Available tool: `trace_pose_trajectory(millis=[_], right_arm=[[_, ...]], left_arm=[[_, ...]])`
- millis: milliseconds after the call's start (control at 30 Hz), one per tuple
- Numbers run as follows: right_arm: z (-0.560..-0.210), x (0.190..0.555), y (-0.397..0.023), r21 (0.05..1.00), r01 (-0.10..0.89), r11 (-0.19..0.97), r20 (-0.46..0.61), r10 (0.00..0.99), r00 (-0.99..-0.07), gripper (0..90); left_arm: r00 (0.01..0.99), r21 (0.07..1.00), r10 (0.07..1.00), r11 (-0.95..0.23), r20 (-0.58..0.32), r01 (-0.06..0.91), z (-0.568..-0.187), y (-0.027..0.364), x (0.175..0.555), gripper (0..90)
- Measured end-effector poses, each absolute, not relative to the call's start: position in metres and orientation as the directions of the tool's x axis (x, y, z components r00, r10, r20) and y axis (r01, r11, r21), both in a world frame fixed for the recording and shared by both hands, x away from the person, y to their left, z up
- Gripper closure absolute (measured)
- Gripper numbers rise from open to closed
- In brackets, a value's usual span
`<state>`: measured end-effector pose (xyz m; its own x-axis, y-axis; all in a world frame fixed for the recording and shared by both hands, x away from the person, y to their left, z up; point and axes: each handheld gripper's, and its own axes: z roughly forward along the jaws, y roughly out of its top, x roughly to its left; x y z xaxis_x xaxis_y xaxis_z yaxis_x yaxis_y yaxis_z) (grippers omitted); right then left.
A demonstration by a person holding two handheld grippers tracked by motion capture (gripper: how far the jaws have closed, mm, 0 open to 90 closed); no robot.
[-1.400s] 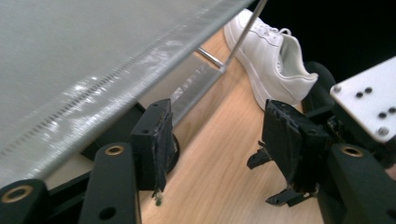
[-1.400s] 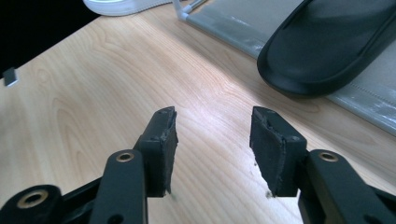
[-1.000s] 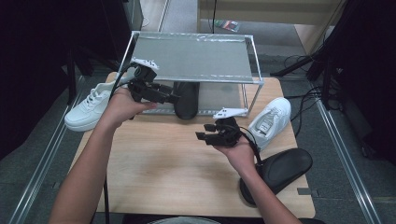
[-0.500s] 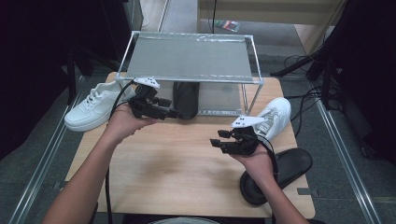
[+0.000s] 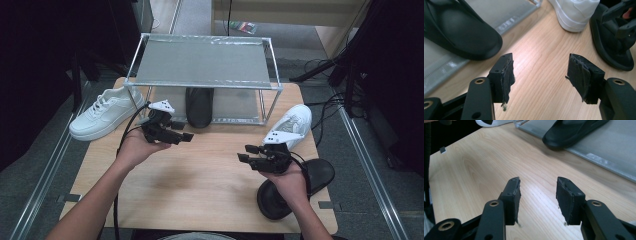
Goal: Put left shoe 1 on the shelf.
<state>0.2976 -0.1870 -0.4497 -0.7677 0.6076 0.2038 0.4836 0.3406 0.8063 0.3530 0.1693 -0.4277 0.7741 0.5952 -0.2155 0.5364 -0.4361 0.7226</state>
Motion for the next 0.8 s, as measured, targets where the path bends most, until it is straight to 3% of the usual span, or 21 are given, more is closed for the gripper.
trace_pose_trajectory(millis=[233,500,567,800], right_arm=[[-0.448,0.288,-0.211,0.806,0.48,0.347,0.192,0.615,-0.765,62.2],[-0.455,0.273,-0.233,0.772,0.52,0.366,0.199,0.638,-0.744,78.5],[-0.457,0.268,-0.242,0.759,0.541,0.363,0.205,0.656,-0.726,86.7],[-0.459,0.262,-0.261,0.749,0.554,0.362,0.193,0.681,-0.706,90.0]], left_arm=[[0.782,0.715,0.585,-0.451,-0.215,0.534,-0.439,0.171,0.339,38.9],[0.805,0.735,0.558,-0.457,-0.202,0.501,-0.442,0.166,0.323,39.0],[0.811,0.735,0.552,-0.465,-0.194,0.493,-0.443,0.164,0.321,38.9],[0.819,0.728,0.544,-0.484,-0.185,0.486,-0.447,0.16,0.317,38.9]])
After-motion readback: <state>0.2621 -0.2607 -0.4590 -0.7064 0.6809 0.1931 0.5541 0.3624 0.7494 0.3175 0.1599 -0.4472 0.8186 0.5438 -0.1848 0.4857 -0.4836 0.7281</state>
